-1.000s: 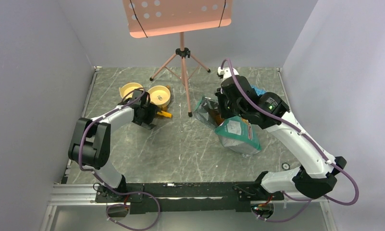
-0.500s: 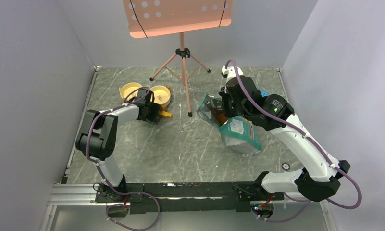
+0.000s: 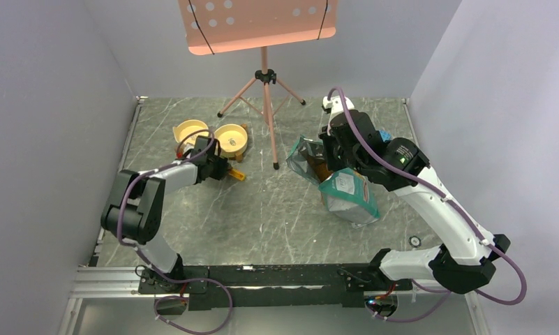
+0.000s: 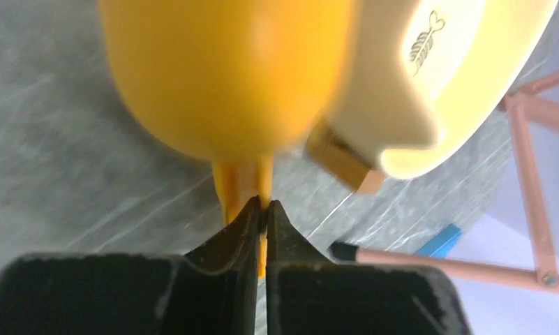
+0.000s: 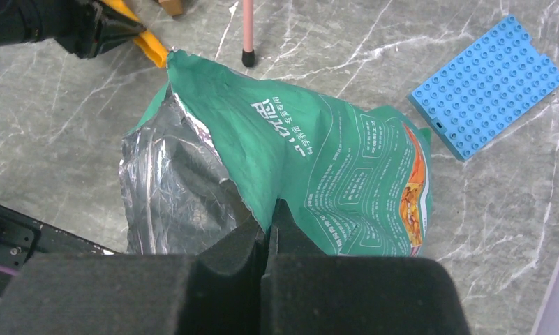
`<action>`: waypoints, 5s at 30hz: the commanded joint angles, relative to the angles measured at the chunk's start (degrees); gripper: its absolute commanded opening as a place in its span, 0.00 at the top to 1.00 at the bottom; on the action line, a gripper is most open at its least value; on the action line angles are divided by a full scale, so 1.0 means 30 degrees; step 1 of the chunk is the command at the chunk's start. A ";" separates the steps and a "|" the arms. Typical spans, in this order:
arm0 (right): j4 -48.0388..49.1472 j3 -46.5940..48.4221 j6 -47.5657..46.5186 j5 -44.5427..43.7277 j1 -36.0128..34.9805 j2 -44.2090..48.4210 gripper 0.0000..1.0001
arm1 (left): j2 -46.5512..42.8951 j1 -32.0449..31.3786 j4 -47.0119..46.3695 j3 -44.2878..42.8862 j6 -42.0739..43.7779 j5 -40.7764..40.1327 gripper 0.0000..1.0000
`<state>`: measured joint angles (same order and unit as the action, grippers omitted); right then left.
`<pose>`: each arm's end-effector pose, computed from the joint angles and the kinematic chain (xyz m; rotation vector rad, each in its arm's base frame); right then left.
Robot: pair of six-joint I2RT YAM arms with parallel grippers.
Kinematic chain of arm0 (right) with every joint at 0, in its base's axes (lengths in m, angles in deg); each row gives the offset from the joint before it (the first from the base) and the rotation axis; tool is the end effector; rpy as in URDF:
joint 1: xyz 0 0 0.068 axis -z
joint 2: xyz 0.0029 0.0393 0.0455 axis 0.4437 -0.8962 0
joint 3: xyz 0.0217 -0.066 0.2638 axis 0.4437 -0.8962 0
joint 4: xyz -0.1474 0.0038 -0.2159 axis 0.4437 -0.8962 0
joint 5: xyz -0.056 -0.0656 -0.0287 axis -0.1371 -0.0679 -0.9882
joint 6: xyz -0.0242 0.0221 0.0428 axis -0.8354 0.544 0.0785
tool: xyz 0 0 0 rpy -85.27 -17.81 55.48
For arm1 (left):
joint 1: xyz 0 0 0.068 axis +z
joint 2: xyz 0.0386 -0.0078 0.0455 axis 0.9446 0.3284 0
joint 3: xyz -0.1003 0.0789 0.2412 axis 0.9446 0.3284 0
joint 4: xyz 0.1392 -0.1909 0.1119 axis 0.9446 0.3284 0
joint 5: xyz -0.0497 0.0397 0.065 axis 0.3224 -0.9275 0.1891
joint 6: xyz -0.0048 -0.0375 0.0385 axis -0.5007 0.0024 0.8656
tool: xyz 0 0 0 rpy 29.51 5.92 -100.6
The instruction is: Serve the pet food
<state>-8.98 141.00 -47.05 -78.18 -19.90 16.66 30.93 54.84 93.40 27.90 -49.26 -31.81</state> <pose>0.1605 0.1508 0.4442 -0.3842 2.2022 0.2295 0.3208 -0.0896 0.1546 -1.4574 2.1355 -0.6383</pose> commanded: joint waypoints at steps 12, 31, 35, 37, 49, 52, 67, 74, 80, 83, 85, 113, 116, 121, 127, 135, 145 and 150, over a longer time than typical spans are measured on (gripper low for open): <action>0.2498 -0.0846 -0.0865 0.0748 -0.0005 0.1689 1.00 | -0.7286 -0.4090 -0.1197 0.6625 0.8876 0.5458 1.00; 0.2351 -0.3223 0.0892 0.1751 -0.0010 0.3852 1.00 | 0.0755 -0.4349 -1.9101 0.9321 0.9704 2.1518 0.98; 0.2363 -0.3319 0.0708 0.1677 0.0001 0.3995 1.00 | 0.1631 -0.3190 -1.8080 0.9910 1.1170 2.1429 0.93; 0.2290 -0.3417 0.0688 0.1554 0.0003 0.4107 1.00 | 0.1945 -0.2802 -1.7686 1.0123 1.1760 2.1160 0.90; 0.2680 -0.4234 0.1395 0.2518 -0.0025 0.4084 1.00 | -0.4685 -0.1938 -0.8786 0.9659 1.5822 1.8261 0.54; 0.2689 -0.4118 0.1354 0.2420 -0.0006 0.4069 1.00 | -0.7092 -0.1994 -0.6161 0.9347 1.6412 1.6580 0.25; 0.2837 -0.4559 0.1982 0.2515 -0.0020 0.4411 1.00 | -1.3771 -1.3115 -0.3266 1.0691 1.2990 -0.6325 0.01; 0.1775 -0.4043 0.1832 0.2798 -0.0011 0.4156 1.00 | -0.8868 -1.6148 -0.7698 1.0035 1.5618 -1.0597 0.02; 0.1439 -0.3630 0.1690 0.3043 -0.0025 0.3926 1.00 | -0.6500 -1.7383 -0.8868 1.0238 1.5179 -1.2452 0.16; 0.1716 -0.3892 0.1744 0.3121 -0.0006 0.4108 1.00 | -0.4841 -1.8538 -0.9513 1.0052 1.5183 -1.3721 0.22; 0.1920 -0.4343 0.1750 0.3347 -0.0016 0.4151 1.00 | -0.3460 -1.9337 -0.9468 0.9641 1.4774 -1.4734 0.27; 0.2247 -0.3518 0.0068 -0.0260 -0.0049 0.2669 1.00 | -2.0993 -1.7541 1.2509 0.2834 0.7909 -0.1407 1.00; 0.2664 -0.3252 -0.0587 -0.0264 -0.0038 0.2013 1.00 | -2.1662 -1.5293 1.4715 -0.0290 0.8262 0.1803 1.00; 0.3537 -0.3265 -0.1177 0.0394 -0.0169 0.1142 1.00 | -1.8558 -1.3059 1.7994 -0.6406 1.0282 0.5938 1.00; 0.3496 -0.3012 -0.1474 -0.0549 -0.0528 0.0189 1.00 | -1.4825 -1.0133 1.8385 -1.0143 1.2779 1.2619 1.00; 0.3960 -0.2621 -0.1271 -0.1177 -0.2512 -0.0301 1.00 | -1.2454 -0.7899 1.5515 -0.9443 1.0177 1.7825 1.00; 0.5064 -0.2505 -0.0903 -0.1958 -0.4400 0.0306 1.00 | -1.3570 -0.6301 1.2085 -0.4565 0.5152 1.8681 1.00; 0.7092 -0.3018 -0.1167 -0.0661 -0.4508 0.1131 1.00 | -1.2709 -0.6280 1.2123 -0.3837 0.4616 1.7199 1.00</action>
<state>2.67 130.51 -49.67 -81.70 -33.36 16.42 -9.11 36.00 130.45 16.62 -31.60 22.28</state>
